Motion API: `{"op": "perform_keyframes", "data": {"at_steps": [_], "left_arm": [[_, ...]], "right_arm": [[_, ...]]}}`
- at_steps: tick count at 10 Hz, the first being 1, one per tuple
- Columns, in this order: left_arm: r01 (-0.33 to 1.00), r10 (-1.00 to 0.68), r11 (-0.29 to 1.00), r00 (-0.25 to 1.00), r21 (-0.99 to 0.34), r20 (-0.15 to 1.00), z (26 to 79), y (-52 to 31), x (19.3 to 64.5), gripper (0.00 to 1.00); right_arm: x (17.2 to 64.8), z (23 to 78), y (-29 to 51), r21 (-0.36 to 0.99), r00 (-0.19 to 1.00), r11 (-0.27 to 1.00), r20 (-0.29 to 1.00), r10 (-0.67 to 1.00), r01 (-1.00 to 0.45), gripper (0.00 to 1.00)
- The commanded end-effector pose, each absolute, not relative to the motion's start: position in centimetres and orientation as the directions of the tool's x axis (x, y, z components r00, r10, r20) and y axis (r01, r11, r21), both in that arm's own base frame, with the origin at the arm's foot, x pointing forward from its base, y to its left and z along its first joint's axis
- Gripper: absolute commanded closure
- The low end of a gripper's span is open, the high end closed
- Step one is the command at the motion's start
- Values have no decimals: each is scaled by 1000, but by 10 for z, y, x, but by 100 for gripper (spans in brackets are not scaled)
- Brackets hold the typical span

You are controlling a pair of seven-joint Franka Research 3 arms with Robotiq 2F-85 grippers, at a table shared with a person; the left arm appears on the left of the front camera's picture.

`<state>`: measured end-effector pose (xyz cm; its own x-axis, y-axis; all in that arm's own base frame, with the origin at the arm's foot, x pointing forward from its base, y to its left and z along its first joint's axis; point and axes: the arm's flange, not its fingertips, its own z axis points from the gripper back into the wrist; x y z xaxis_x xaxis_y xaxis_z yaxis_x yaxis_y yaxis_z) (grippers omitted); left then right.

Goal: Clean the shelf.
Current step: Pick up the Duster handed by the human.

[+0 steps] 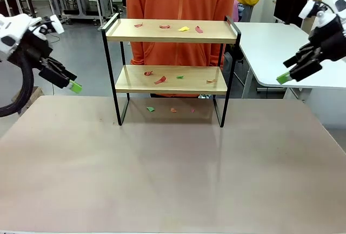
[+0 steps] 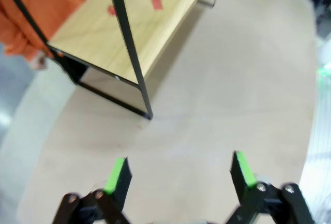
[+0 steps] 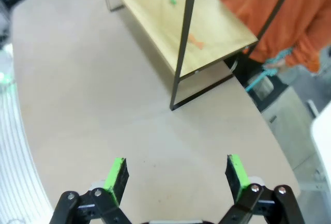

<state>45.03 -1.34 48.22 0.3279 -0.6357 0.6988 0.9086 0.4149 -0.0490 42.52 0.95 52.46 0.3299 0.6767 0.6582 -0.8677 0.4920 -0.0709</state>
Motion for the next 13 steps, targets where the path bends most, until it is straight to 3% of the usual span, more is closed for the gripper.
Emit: {"op": "perform_keyframes", "data": {"at_steps": [1, 2, 3, 4, 10, 13], "left_arm": [[941, -586, 330, 264, -71, 766, 454, 10, 491, 0], [946, -558, 323, 197, -7, 806, 442, 21, 500, 0], [934, -529, 358, 213, -11, 821, 438, 26, 502, 0], [934, -580, 358, 239, -20, 779, 456, 16, 475, 0], [933, -580, 360, 227, -4, 782, 456, 14, 481, 0], [943, -404, 332, 152, -10, 902, 444, 70, 530, 0]], "right_arm": [[455, 509, -10, -8, 267, 365, 669, 694, -931, 0], [458, 504, -25, -44, 227, 353, 690, 688, -935, 0], [459, 499, -30, -6, 279, 403, 711, 645, -915, 0], [441, 508, -14, -40, 262, 392, 680, 685, -919, 0], [442, 507, -12, -43, 272, 396, 658, 702, -917, 0], [497, 506, -85, -25, 142, 269, 801, 582, -963, 0]]}}
